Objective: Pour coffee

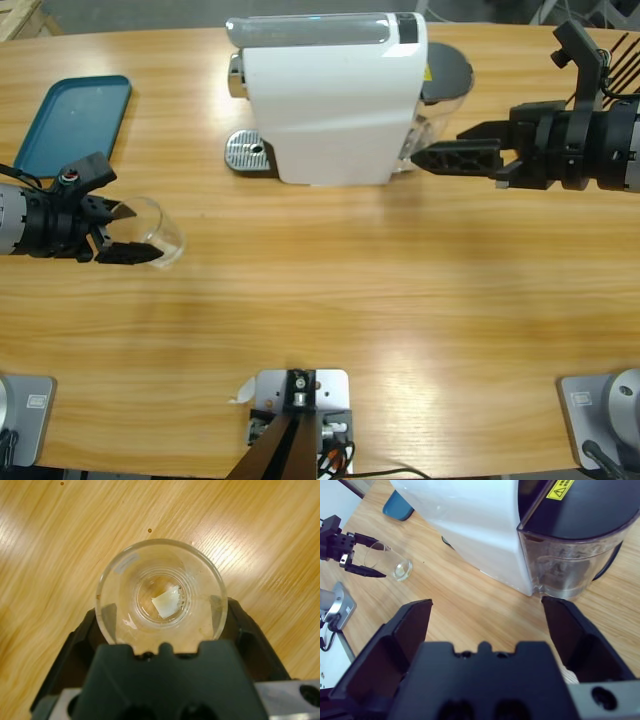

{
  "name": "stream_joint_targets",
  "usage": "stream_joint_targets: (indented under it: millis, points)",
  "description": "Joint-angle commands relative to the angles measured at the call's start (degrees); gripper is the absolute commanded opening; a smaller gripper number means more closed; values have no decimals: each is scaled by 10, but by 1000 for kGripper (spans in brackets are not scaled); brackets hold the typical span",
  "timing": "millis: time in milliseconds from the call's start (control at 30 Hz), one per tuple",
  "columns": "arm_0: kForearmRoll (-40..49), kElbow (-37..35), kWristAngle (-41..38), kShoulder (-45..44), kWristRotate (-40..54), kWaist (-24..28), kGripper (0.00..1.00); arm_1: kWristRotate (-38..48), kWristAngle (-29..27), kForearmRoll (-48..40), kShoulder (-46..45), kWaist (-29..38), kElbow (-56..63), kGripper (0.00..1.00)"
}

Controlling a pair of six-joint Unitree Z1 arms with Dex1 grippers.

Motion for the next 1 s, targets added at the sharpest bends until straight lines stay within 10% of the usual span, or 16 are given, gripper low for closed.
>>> stream_joint_targets:
  millis: [33,533,1000]
  points:
    - [-2,-7,5,3,58,5,0,2,9,-5,7,-6,26,1000]
    - [105,-304,-105,169,294,108,0,7,31,17,10,-26,-6,1000]
    - [100,-355,-151,253,315,123,0,-8,57,17,61,-48,-27,1000]
